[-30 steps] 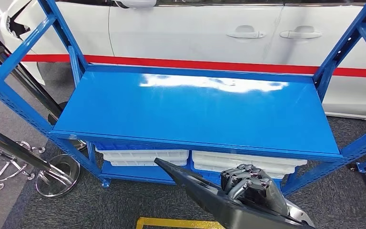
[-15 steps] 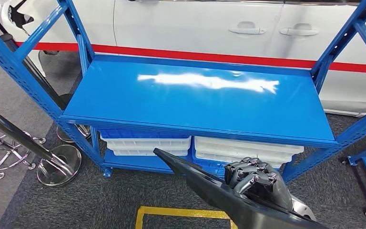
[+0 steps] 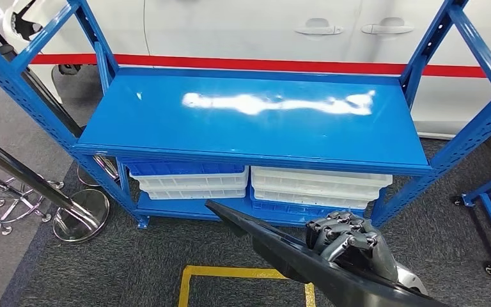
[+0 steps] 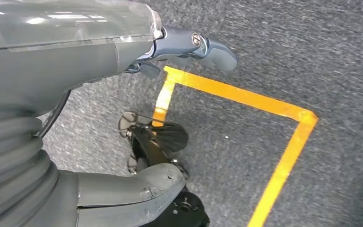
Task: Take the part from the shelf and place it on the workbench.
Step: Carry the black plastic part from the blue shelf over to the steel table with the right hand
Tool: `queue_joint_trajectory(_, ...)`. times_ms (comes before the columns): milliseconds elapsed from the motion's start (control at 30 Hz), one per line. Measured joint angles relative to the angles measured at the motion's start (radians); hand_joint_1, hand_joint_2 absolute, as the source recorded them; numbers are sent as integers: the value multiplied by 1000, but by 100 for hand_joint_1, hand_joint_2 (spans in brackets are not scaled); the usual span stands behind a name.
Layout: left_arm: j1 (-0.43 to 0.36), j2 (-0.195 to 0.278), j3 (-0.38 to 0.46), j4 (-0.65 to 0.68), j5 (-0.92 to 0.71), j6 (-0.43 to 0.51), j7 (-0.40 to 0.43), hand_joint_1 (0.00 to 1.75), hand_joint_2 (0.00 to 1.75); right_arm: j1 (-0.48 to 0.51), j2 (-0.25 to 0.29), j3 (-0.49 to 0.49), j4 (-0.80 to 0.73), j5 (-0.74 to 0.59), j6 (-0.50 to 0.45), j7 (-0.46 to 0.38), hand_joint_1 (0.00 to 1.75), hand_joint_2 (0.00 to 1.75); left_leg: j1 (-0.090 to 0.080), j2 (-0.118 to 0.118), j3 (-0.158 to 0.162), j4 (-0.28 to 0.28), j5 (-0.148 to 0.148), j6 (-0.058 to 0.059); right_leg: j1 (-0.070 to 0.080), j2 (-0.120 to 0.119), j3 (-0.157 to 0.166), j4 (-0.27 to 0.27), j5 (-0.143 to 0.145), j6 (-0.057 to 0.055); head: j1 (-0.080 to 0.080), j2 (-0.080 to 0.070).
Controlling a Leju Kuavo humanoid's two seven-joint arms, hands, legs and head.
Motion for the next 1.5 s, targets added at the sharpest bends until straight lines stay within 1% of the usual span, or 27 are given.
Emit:
queue_joint_trajectory(100, 0, 6, 0, -1, -9, 1, 1, 0, 175, 11, 0, -9, -11, 0, 0, -9, 173, 175, -5, -42, 136, -206, 59, 25, 5, 22, -25, 7, 22, 6, 0, 0)
queue_joint_trajectory(167, -2, 11, 0, -1, -17, 2, 1, 0, 175, 19, 0, -13, -19, 4, -3, -11, 173, 175, -10, -62, 180, -285, 60, 34, 4, 33, -35, 5, 38, 16, 0, 0)
queue_joint_trajectory(267, -9, 11, -1, -1, -30, 2, 2, 0, 175, 21, 1, -19, -24, 21, -8, 0, 173, 175, -7, -44, 172, -302, 82, 43, 1, 37, -49, 12, 39, 35, 1, 0)
queue_joint_trajectory(333, -12, 10, -2, -1, -38, 2, 3, 0, 175, 6, 4, -17, -24, 31, -14, 18, 173, 175, -2, -28, 153, -307, 105, 53, 3, 18, -76, 79, -35, 42, 1, 0)
queue_joint_trajectory(400, -12, 10, -3, -1, -44, 2, 4, 0, 175, -10, 8, -13, -24, 35, -22, 36, 173, 175, -5, -15, 121, -297, 124, 58, 1, 0, -111, 204, -130, 47, 1, 0)
queue_joint_trajectory(433, -12, 10, -4, -1, -46, 2, 5, 0, 175, -18, 10, -9, -23, 36, -26, 45, 173, 175, -5, -9, 104, -291, 131, 57, -1, -3, -119, 259, -150, 50, 1, 0)
queue_joint_trajectory(467, -13, 10, -4, -1, -49, 2, 5, 0, 175, -27, 11, -5, -21, 37, -33, 54, 173, 175, -5, -4, 87, -283, 139, 54, -4, -4, -115, 287, -144, 54, 1, 0)
queue_joint_trajectory(500, -14, 10, -4, -1, -51, 3, 5, 0, 175, -38, 13, -1, -19, 38, -43, 63, 173, 175, -5, 0, 69, -275, 145, 51, -7, -5, -94, 283, -120, 56, 1, 0)
queue_joint_trajectory(567, -17, 10, -4, -1, -56, 3, 4, 0, 175, -61, 18, 6, -15, 43, -73, 73, 173, 175, -3, 4, 38, -258, 158, 43, -12, -7, -6, 182, -72, 56, 1, 0)
queue_joint_trajectory(633, -20, 10, -5, -1, -60, 2, 3, 0, 175, -80, 21, 13, -14, 52, -97, 75, 173, 175, -3, 5, 20, -248, 171, 32, -8, -8, 85, 48, -75, 50, 1, 0)
queue_joint_trajectory(667, -21, 10, -5, -1, -62, 1, 1, 0, 175, -86, 21, 16, -14, 56, -105, 75, 173, 175, -3, 5, 15, -248, 179, 26, -5, -8, 106, 10, -85, 45, 0, 0)
queue_joint_trajectory(733, -21, 11, -5, -1, -64, -2, -2, 0, 175, -94, 21, 23, -14, 60, -116, 74, 173, 175, -1, 2, 9, -250, 194, 12, -2, -10, 105, -9, -80, 30, 1, 0)
queue_joint_trajectory(800, -20, 11, -5, -1, -66, -4, -6, 0, 175, -100, 22, 27, -14, 62, -122, 74, 173, 175, 1, -1, -6, -225, 159, 1, -5, -16, 87, -11, -60, 11, 1, 0)
queue_joint_trajectory(867, -20, 12, -5, -1, -68, -5, -8, 0, 175, -103, 22, 31, -14, 63, -127, 73, 173, 175, 3, -2, -36, -134, 64, -8, -5, -21, 62, -10, -39, -2, 0, 0)
queue_joint_trajectory(933, -21, 12, -5, -1, -72, -6, -11, 0, 175, -104, 24, 35, -14, 65, -132, 71, 173, 175, 3, -2, -60, -10, -6, -14, -2, -23, 30, -3, -19, -6, 1, 0)
queue_joint_trajectory(967, -22, 13, -5, -1, -73, -7, -13, 0, 175, -104, 24, 38, -14, 67, -134, 70, 173, 175, 3, -2, -58, 28, -5, -15, -1, -24, 12, 3, -9, -5, 1, 0)
queue_joint_trajectory(1000, -22, 13, -5, -1, -74, -9, -16, 0, 175, -104, 24, 39, -14, 69, -137, 69, 173, 175, 3, -2, -43, 37, 16, -15, -1, -24, -7, 9, 0, -4, 1, 0)
queue_joint_trajectory(1067, -24, 15, -5, -1, -76, -11, -20, 0, 175, -104, 24, 42, -14, 71, -142, 69, 173, 175, 2, -2, 37, -45, 70, -8, 0, -25, -37, 18, 17, 0, 0, 0)
queue_joint_trajectory(1133, -30, 20, -5, -1, -76, -13, -24, 0, 175, -105, 24, 42, -17, 73, -145, 68, 173, 175, -4, -3, 146, -197, 67, 5, 2, -26, -54, 22, 33, 8, 0, 0)
queue_joint_trajectory(1167, -32, 22, -5, -2, -76, -14, -26, 0, 175, -105, 24, 43, -19, 74, -146, 68, 173, 175, -7, -4, 180, -252, 55, 10, 2, -27, -58, 23, 42, 14, 0, 0)
queue_joint_trajectory(1200, -34, 24, -5, -2, -76, -14, -27, 0, 175, -106, 24, 43, -21, 76, -146, 67, 173, 175, -10, -4, 196, -283, 47, 15, 2, -28, -61, 21, 51, 20, 0, 0)
queue_joint_trajectory(1267, -33, 25, -4, -2, -78, -14, -27, 0, 175, -107, 24, 45, -23, 79, -147, 68, 173, 175, -10, -1, 186, -293, 59, 27, 0, -26, -67, 21, 59, 32, 1, 0)
queue_joint_trajectory(1333, -32, 25, -4, -2, -82, -15, -26, 0, 175, -106, 24, 45, -23, 82, -148, 68, 173, 175, -6, 5, 167, -298, 81, 44, -1, -22, -85, 68, 1, 41, 1, 0)
queue_joint_trajectory(1400, -32, 25, -4, -2, -86, -16, -24, 0, 175, -105, 24, 46, -22, 85, -149, 69, 173, 175, -6, 9, 139, -292, 100, 55, -3, -19, -117, 184, -102, 46, 1, 0)
queue_joint_trajectory(1433, -32, 25, -4, -2, -88, -16, -24, 0, 175, -104, 24, 47, -22, 87, -149, 69, 173, 175, -7, 10, 123, -286, 109, 55, -3, -19, -131, 247, -133, 48, 1, 0)
queue_joint_trajectory(1467, -32, 25, -4, -2, -90, -16, -23, 0, 175, -103, 24, 47, -22, 88, -149, 69, 173, 175, -8, 10, 105, -278, 118, 55, -3, -19, -134, 292, -138, 50, 1, 0)
queue_joint_trajectory(1500, -32, 25, -4, -2, -92, -16, -22, 0, 175, -103, 24, 48, -22, 89, -149, 69, 173, 175, -8, 10, 88, -271, 126, 53, -3, -19, -125, 309, -122, 51, 1, 0)
